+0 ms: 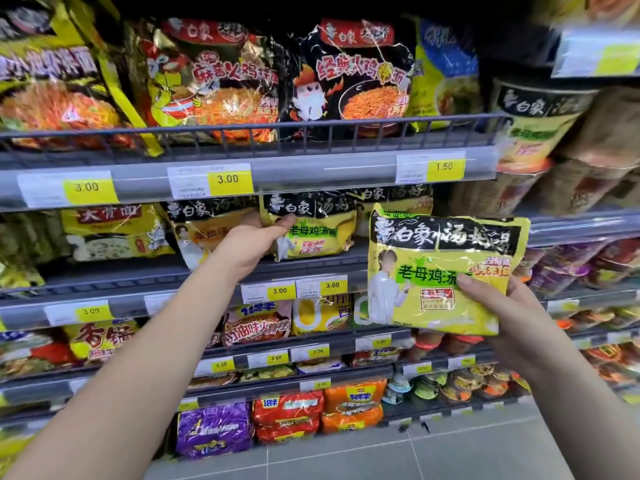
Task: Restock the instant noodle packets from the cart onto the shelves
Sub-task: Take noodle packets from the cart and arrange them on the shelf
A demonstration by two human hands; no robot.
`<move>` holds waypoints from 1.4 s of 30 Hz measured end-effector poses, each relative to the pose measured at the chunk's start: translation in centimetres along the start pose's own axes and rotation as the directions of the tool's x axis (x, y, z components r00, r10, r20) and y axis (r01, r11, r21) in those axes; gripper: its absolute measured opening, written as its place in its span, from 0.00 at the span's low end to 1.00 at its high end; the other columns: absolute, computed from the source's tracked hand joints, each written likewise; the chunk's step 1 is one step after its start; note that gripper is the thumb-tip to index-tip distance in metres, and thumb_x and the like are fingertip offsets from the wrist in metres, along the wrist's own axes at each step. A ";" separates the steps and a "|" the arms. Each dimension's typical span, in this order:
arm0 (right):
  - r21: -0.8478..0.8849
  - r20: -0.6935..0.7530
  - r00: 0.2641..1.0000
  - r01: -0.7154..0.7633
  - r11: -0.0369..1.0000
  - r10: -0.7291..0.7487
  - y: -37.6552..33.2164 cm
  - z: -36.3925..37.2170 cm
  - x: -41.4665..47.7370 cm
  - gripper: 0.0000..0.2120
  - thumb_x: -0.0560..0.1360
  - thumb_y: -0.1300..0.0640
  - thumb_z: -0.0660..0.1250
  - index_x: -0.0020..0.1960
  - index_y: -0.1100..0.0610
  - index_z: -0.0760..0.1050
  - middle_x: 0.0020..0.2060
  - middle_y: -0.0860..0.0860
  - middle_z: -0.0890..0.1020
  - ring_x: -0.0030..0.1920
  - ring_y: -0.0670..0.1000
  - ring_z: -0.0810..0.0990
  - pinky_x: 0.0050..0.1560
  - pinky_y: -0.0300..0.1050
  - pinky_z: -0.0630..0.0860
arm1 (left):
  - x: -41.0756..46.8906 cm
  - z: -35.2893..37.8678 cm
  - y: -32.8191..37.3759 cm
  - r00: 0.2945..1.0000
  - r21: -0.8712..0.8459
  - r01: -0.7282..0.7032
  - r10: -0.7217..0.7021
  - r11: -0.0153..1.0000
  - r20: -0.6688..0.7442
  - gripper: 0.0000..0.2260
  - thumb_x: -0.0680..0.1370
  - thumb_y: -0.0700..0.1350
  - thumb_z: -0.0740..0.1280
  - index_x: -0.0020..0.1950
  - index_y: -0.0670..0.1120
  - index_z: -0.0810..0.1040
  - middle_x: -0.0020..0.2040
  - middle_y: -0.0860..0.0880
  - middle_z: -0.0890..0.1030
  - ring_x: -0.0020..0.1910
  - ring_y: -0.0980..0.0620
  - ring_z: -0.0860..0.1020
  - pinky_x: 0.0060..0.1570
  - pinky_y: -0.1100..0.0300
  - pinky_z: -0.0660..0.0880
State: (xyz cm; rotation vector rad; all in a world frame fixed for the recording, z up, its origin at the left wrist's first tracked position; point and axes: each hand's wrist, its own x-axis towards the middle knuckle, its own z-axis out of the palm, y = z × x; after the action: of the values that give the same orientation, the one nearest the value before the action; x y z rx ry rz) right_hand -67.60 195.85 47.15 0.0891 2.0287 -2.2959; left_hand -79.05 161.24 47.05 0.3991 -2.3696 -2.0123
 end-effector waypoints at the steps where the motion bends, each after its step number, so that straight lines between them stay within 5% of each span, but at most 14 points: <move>1: 0.002 -0.004 1.000 -0.006 1.000 0.006 0.0 -0.4 -0.2 0.52 0.47 0.39 0.88 0.65 0.59 0.75 0.54 0.61 0.86 0.46 0.61 0.87 0.37 0.55 0.84 | 0.0 0.2 -0.2 1.000 0.030 0.003 -0.003 1.000 -0.008 0.36 0.71 0.60 0.77 0.66 0.36 0.73 0.64 0.42 0.79 0.65 0.44 0.76 0.67 0.53 0.70; 6: 0.088 -0.026 1.000 0.002 0.996 0.001 -0.1 -1.2 -0.1 0.30 0.68 0.56 0.74 0.68 0.60 0.73 0.53 0.58 0.87 0.49 0.57 0.88 0.41 0.47 0.85 | 0.1 0.7 -0.9 0.989 0.304 -0.064 0.100 0.951 -0.105 0.28 0.77 0.61 0.70 0.65 0.40 0.72 0.57 0.44 0.77 0.55 0.46 0.74 0.51 0.57 0.68; 10: 0.089 -0.043 0.999 0.004 0.996 0.000 -0.2 -1.4 0.4 0.28 0.69 0.58 0.73 0.67 0.59 0.73 0.52 0.57 0.87 0.47 0.55 0.88 0.39 0.44 0.84 | -0.1 1.3 -0.9 0.937 0.419 -0.205 0.301 0.884 -0.178 0.30 0.76 0.58 0.73 0.69 0.41 0.69 0.52 0.42 0.80 0.51 0.45 0.77 0.47 0.57 0.70; 12: 0.080 -0.045 0.999 0.003 0.997 0.001 -0.1 -1.4 0.9 0.27 0.69 0.58 0.73 0.67 0.60 0.74 0.52 0.57 0.87 0.47 0.55 0.88 0.39 0.44 0.84 | -0.3 1.6 -0.9 0.892 0.474 -0.229 0.378 0.850 -0.247 0.30 0.75 0.57 0.75 0.67 0.40 0.69 0.44 0.43 0.79 0.44 0.44 0.78 0.42 0.57 0.70; 17: 0.044 -0.032 0.999 -0.002 0.999 0.004 0.0 -0.9 2.8 0.23 0.69 0.56 0.74 0.63 0.58 0.75 0.50 0.54 0.88 0.47 0.53 0.88 0.43 0.47 0.85 | -0.8 1.1 -1.3 0.843 0.553 -0.260 0.465 0.792 -0.270 0.25 0.73 0.56 0.76 0.56 0.39 0.71 0.45 0.40 0.78 0.41 0.43 0.78 0.33 0.61 0.67; 20: 0.023 -0.017 1.000 -0.008 1.000 0.008 -0.1 -0.7 4.4 0.25 0.69 0.54 0.75 0.64 0.56 0.75 0.55 0.55 0.87 0.55 0.55 0.86 0.60 0.56 0.80 | -2.5 0.6 -1.7 0.837 0.509 -0.305 0.482 0.805 -0.260 0.21 0.75 0.55 0.75 0.56 0.42 0.73 0.51 0.42 0.76 0.48 0.46 0.75 0.44 0.56 0.73; 25: 0.079 0.014 1.000 -0.010 0.997 0.009 -1.0 -0.1 7.9 0.19 0.70 0.58 0.74 0.60 0.54 0.76 0.50 0.54 0.88 0.46 0.52 0.88 0.41 0.46 0.85 | -5.8 -1.0 -2.2 0.823 0.439 -0.393 0.522 0.808 -0.224 0.23 0.78 0.53 0.71 0.68 0.45 0.69 0.61 0.51 0.69 0.61 0.51 0.73 0.61 0.54 0.73; 32: 0.143 0.026 1.000 0.001 0.990 -0.005 -0.8 0.7 11.5 0.19 0.68 0.61 0.76 0.58 0.58 0.78 0.56 0.59 0.86 0.53 0.56 0.87 0.56 0.55 0.83 | -8.2 -3.1 -2.7 0.814 0.410 -0.452 0.554 0.792 -0.173 0.24 0.79 0.51 0.71 0.73 0.49 0.69 0.66 0.55 0.70 0.66 0.55 0.74 0.67 0.58 0.72; 37: 0.042 0.078 0.997 0.022 0.999 -0.025 -0.5 0.9 13.0 0.43 0.50 0.45 0.88 0.60 0.57 0.79 0.56 0.58 0.86 0.57 0.56 0.85 0.65 0.56 0.78 | -9.3 -4.1 -3.6 0.823 0.384 -0.448 0.540 0.807 -0.174 0.24 0.78 0.52 0.70 0.73 0.51 0.69 0.66 0.56 0.71 0.67 0.57 0.74 0.68 0.57 0.72; 42: -0.018 0.104 0.992 0.066 0.998 -0.064 -1.0 1.4 14.3 0.52 0.49 0.42 0.88 0.67 0.60 0.74 0.57 0.56 0.86 0.60 0.56 0.84 0.65 0.53 0.78 | -9.5 -5.1 -4.2 0.829 0.371 -0.426 0.520 0.825 -0.204 0.23 0.79 0.50 0.70 0.73 0.53 0.70 0.67 0.57 0.72 0.65 0.60 0.75 0.65 0.56 0.75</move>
State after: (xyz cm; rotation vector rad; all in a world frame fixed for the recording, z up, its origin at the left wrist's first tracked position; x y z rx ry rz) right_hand -81.90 194.29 46.96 -0.0972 2.0343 -2.2637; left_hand -68.24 157.59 45.40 0.0742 -2.2923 -1.2666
